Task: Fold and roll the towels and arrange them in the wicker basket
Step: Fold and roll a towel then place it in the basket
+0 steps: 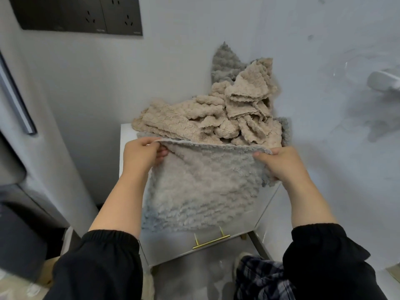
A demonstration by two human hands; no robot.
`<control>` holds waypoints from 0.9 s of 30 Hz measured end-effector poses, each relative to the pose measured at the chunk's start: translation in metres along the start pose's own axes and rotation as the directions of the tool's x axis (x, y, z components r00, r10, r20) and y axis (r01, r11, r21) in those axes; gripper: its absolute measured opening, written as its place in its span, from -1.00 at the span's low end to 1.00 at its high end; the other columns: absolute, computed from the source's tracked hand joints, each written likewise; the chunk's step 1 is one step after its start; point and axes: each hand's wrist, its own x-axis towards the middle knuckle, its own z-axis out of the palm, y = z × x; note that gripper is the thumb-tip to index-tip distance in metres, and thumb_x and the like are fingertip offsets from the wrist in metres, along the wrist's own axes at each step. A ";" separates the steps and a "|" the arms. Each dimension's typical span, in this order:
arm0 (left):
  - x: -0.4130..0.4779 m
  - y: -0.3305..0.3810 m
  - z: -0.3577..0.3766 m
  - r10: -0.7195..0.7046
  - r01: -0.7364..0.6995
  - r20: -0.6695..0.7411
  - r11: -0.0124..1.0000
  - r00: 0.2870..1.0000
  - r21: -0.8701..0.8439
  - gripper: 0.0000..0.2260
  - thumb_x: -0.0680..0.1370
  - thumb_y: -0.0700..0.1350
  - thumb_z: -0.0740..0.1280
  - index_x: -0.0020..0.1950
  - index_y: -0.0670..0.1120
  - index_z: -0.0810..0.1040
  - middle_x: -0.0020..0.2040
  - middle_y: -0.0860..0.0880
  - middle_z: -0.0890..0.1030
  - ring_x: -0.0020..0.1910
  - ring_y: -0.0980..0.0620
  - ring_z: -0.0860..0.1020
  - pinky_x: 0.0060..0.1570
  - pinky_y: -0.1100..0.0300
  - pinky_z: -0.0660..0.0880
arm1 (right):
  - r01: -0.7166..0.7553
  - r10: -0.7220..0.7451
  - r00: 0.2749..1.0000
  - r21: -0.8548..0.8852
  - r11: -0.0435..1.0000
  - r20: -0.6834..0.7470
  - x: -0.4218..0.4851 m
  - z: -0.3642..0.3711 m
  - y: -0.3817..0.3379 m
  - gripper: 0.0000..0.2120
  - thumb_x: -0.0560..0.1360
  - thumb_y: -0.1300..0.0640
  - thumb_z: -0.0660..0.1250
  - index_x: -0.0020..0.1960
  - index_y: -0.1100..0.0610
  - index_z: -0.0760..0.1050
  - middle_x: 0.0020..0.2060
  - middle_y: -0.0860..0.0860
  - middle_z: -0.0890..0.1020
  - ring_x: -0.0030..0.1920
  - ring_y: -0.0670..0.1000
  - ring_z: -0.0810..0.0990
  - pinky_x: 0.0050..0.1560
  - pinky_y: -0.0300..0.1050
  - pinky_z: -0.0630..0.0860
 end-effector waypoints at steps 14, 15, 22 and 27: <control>0.018 -0.005 -0.016 -0.267 0.384 0.280 0.714 0.922 -0.586 -0.78 0.59 -0.22 0.14 0.11 -0.22 0.53 0.35 -0.17 0.43 0.24 -0.08 0.47 0.34 0.03 0.31 | -0.361 0.177 0.923 0.611 0.705 0.341 0.015 0.046 -0.008 -0.72 0.66 0.21 0.06 0.35 0.23 0.25 -0.28 0.20 0.69 -0.38 0.00 0.67 -0.41 -0.20 0.59; 0.020 -0.004 -0.015 -0.231 0.358 0.280 0.704 0.932 -0.613 -0.75 0.59 -0.21 0.13 0.16 -0.21 0.52 0.36 -0.16 0.44 0.24 -0.07 0.48 0.33 0.05 0.30 | -0.324 0.119 0.933 0.650 0.688 0.340 0.019 0.049 -0.012 -0.73 0.66 0.23 0.05 0.33 0.27 0.31 -0.11 0.23 0.69 -0.21 0.04 0.70 -0.25 -0.14 0.63; 0.031 0.006 -0.008 -0.008 0.193 0.225 0.545 0.974 -0.816 -0.69 0.58 -0.21 0.07 0.16 -0.16 0.57 0.36 -0.13 0.48 0.36 -0.05 0.42 0.44 0.05 0.20 | -0.102 -0.240 0.930 0.821 0.562 0.279 0.035 0.061 -0.039 -0.68 0.61 0.08 0.07 -0.07 0.17 0.55 0.25 0.13 0.56 0.29 0.05 0.50 0.31 -0.03 0.31; 0.032 -0.010 -0.014 -0.177 0.249 0.180 0.558 0.968 -0.792 -0.73 0.60 -0.19 0.10 0.10 -0.13 0.59 0.19 -0.12 0.57 0.25 -0.08 0.50 0.37 0.03 0.32 | -0.107 -0.152 0.958 0.795 0.597 0.243 0.031 0.057 -0.024 -0.81 0.55 0.36 0.15 -0.09 0.21 0.52 -0.24 0.12 0.67 -0.07 0.08 0.67 0.18 0.02 0.48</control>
